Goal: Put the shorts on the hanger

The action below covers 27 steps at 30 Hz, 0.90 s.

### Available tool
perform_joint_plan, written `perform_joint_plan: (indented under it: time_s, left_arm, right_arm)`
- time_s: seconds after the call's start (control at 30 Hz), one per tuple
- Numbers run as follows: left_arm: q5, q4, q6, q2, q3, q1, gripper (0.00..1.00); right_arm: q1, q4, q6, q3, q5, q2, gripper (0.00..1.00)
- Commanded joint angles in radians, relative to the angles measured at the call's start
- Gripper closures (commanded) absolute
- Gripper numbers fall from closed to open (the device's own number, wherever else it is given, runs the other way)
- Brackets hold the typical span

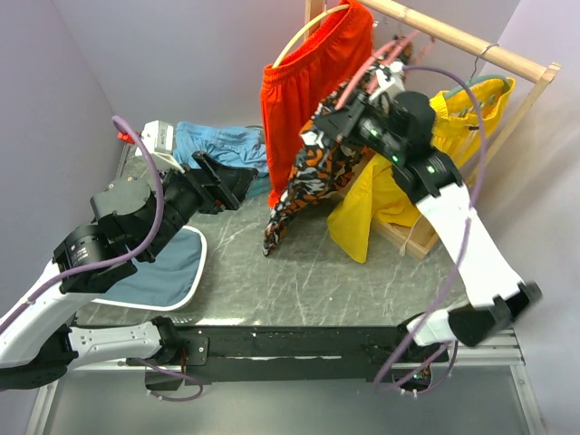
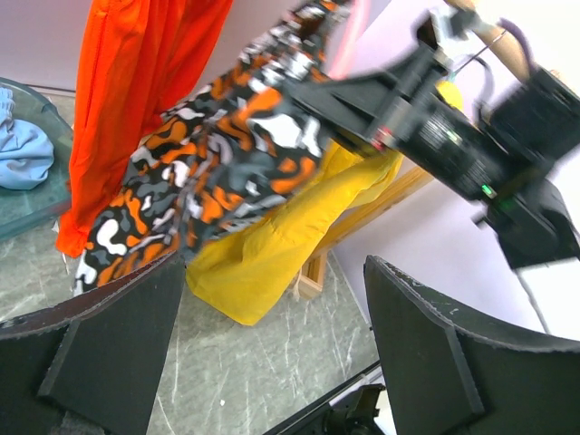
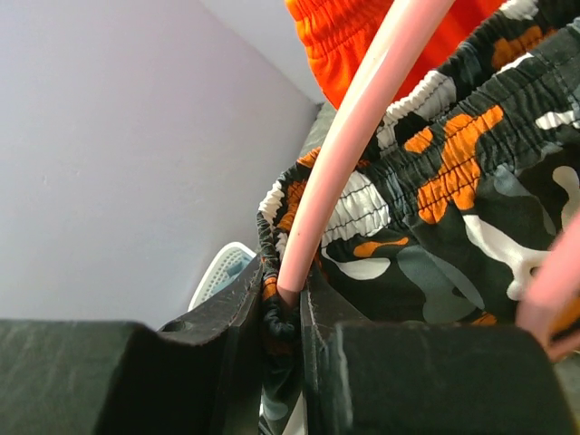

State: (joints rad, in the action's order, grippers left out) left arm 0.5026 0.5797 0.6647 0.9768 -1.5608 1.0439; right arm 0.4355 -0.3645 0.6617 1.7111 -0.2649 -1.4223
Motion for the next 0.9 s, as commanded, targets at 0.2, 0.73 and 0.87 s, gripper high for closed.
perform_joint_plan:
  time_s: [0.2, 0.73, 0.87]
  left_arm:
    - [-0.004, -0.049, -0.024, 0.002, -0.016, -0.002, 0.15]
    - [-0.048, -0.047, -0.036, 0.045, -0.028, -0.059, 0.14]
    - [-0.088, -0.047, -0.033, 0.045, -0.025, -0.096, 0.14]
  right_arm:
    - [-0.007, 0.122, -0.056, -0.008, -0.003, 0.131, 1.0]
    - [-0.007, 0.113, -0.041, 0.329, -0.059, -0.177, 1.0]
    - [-0.007, 0.127, -0.027, 0.39, -0.033, -0.251, 1.0]
